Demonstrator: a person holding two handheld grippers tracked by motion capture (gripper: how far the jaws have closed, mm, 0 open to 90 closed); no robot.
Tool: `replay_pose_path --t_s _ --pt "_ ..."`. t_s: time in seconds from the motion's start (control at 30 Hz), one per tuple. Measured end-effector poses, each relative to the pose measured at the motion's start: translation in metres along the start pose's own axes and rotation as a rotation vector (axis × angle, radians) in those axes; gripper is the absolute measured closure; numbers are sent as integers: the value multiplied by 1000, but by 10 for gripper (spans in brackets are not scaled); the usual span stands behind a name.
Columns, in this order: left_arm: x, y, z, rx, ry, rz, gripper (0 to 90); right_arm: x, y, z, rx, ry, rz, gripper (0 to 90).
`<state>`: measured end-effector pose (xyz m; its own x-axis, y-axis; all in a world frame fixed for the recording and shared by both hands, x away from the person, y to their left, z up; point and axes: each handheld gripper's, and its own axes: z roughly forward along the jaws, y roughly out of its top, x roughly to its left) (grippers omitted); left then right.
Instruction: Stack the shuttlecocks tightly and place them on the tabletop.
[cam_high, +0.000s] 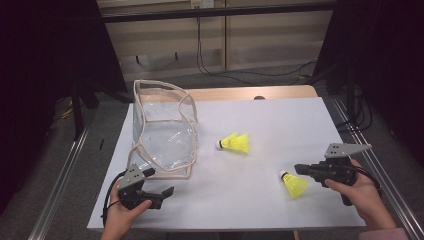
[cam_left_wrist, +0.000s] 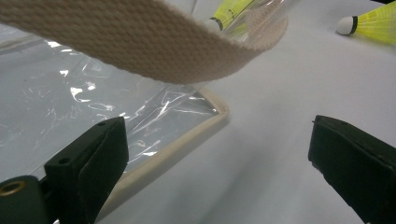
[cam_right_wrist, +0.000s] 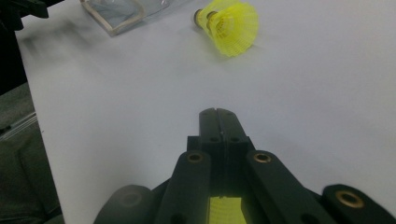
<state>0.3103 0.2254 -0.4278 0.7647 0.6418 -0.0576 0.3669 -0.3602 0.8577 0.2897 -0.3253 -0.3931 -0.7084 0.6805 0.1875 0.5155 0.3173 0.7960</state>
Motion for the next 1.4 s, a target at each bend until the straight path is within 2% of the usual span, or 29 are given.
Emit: replay_pose_path --t_s 0.07,0.1,0.17,0.2,0.27,0.3,0.33,0.37,0.97,1.27,1.4 --pt "-1 0 1 -19 -7 -21 50 0 -2 -1 5 6 3 900" --pt "0 0 0 3 4 2 50 0 -3 -1 7 5 5 900" --pt "0 0 0 2 0 -7 50 1 -4 -2 15 11 7 900" --pt "0 0 0 4 4 1 50 2 -5 -2 14 9 6 900" --pt "-1 0 1 -17 -6 -19 50 3 -6 -3 19 12 5 900" --pt "0 0 0 -3 -5 -1 50 3 -7 -4 20 10 8 900" --pt "-1 0 1 -18 -7 -19 50 4 -7 -5 20 13 9 900" --pt "0 0 0 -3 -5 -2 50 4 -8 -6 20 22 9 900" --pt "-1 1 -1 -13 0 -7 50 11 -20 -16 47 52 -10 900" --pt "-1 1 -1 -11 5 -3 50 8 -26 -8 85 30 -13 900" --pt "-1 1 -1 -8 0 2 50 7 -23 -4 83 -1 -19 900"
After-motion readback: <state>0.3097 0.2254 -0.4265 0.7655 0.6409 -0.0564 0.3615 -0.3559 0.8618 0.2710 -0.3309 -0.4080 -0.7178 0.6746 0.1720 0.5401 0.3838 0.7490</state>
